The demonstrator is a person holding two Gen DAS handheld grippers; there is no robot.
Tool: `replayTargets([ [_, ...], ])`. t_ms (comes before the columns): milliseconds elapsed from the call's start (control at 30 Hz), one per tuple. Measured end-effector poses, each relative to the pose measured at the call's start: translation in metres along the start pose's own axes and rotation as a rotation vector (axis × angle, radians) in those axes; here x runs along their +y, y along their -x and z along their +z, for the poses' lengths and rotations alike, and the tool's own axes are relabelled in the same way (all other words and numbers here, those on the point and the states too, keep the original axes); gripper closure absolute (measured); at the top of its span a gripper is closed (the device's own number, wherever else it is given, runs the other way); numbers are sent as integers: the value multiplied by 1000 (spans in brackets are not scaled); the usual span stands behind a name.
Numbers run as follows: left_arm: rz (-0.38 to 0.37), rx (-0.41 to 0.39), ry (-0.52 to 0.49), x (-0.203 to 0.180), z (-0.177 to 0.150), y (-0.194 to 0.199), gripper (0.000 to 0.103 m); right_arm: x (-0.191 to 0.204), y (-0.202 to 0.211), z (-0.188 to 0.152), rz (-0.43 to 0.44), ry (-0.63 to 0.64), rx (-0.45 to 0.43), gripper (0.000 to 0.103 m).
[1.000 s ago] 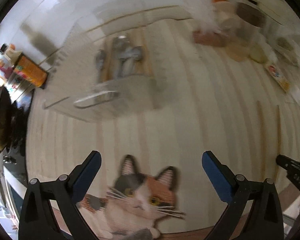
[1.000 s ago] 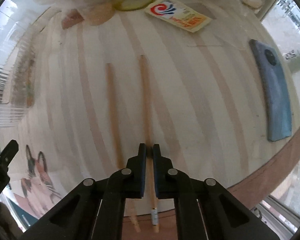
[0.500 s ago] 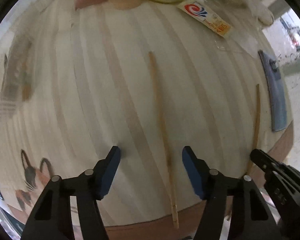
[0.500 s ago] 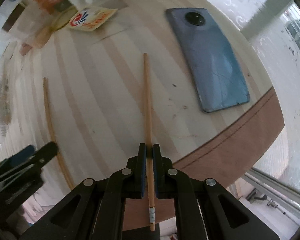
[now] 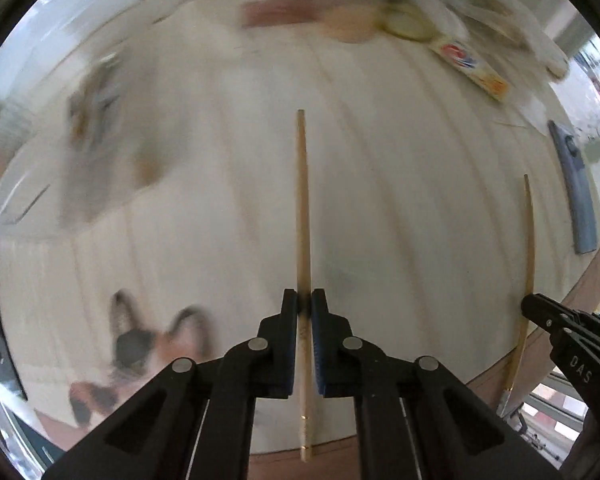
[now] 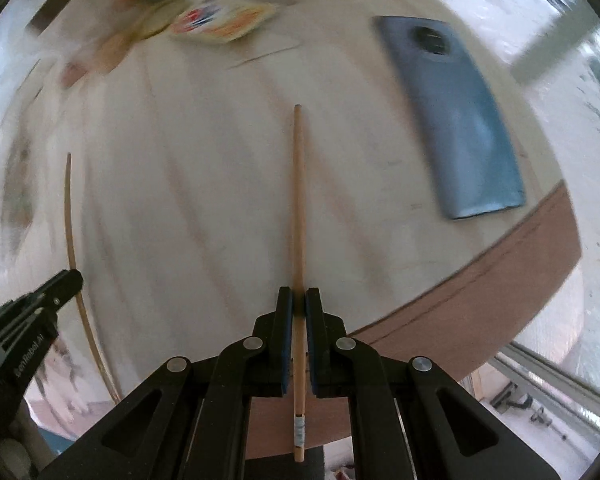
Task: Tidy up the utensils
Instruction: 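Lift both chopsticks and carry them over the clear container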
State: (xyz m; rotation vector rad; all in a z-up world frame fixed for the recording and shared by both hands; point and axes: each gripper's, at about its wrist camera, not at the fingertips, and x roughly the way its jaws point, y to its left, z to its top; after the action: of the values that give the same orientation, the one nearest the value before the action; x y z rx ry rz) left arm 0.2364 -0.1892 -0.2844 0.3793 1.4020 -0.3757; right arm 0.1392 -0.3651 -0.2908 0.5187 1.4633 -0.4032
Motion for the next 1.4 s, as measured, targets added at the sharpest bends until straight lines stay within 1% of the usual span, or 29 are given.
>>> replayTargets([
  [67,19,4,47,27,-11,3,99,28,-4,-4,26,60,17,96],
  [267,59,17,166,86,-44,8,99,121,-7,-23,97,261,53,96],
  [367,68,32,227,108,-60,5,99,160,-4,-37,100,340,60,96],
  [500,61,53,300,129,-80,-1,99,191,-7,-37,79,396,65,96],
  [600,38,73,339,150,-90,-6,98,203,-9,-38,33,435,60,96],
  [633,29,87,349,155,-92,-10,98,207,-8,-43,25,440,57,96],
  [667,17,93,359,164,-110,-9,97,210,-7,-44,16,447,56,96],
  [700,15,84,366,168,-115,-7,96,217,-7,-46,8,452,57,96],
  [733,14,82,364,169,-115,-8,96,213,-14,-40,0,459,59,96],
  [867,13,84,358,177,-127,-9,96,223,-17,-38,-48,476,89,95],
  [900,11,86,359,170,-129,-8,96,226,-18,-41,-57,481,91,95],
  [933,6,88,363,171,-129,-10,96,224,-19,-41,-62,486,90,95],
  [967,2,92,364,171,-126,-14,96,226,-18,-44,-74,499,85,95],
  [1000,1,96,361,162,-114,-10,96,218,-22,-47,-82,508,82,95],
  [1033,0,100,357,161,-115,-9,96,219,-22,-49,-91,513,77,95],
  [1100,-8,104,356,168,-116,-11,96,226,-22,-54,-104,508,67,94],
  [1133,-10,106,357,168,-109,-10,96,228,-22,-55,-110,501,63,94],
  [1167,-11,106,357,170,-114,-10,96,231,-23,-58,-113,499,58,94],
  [1200,-11,107,355,173,-108,-13,96,232,-24,-58,-113,500,52,94],
  [1233,-8,106,353,173,-111,-13,96,243,-28,-64,-110,499,44,94],
  [1300,-9,104,359,172,-113,-13,97,246,-35,-74,-106,516,21,94],
  [1400,-5,98,350,169,-114,-13,98,248,-34,-82,-110,526,-4,95],
])
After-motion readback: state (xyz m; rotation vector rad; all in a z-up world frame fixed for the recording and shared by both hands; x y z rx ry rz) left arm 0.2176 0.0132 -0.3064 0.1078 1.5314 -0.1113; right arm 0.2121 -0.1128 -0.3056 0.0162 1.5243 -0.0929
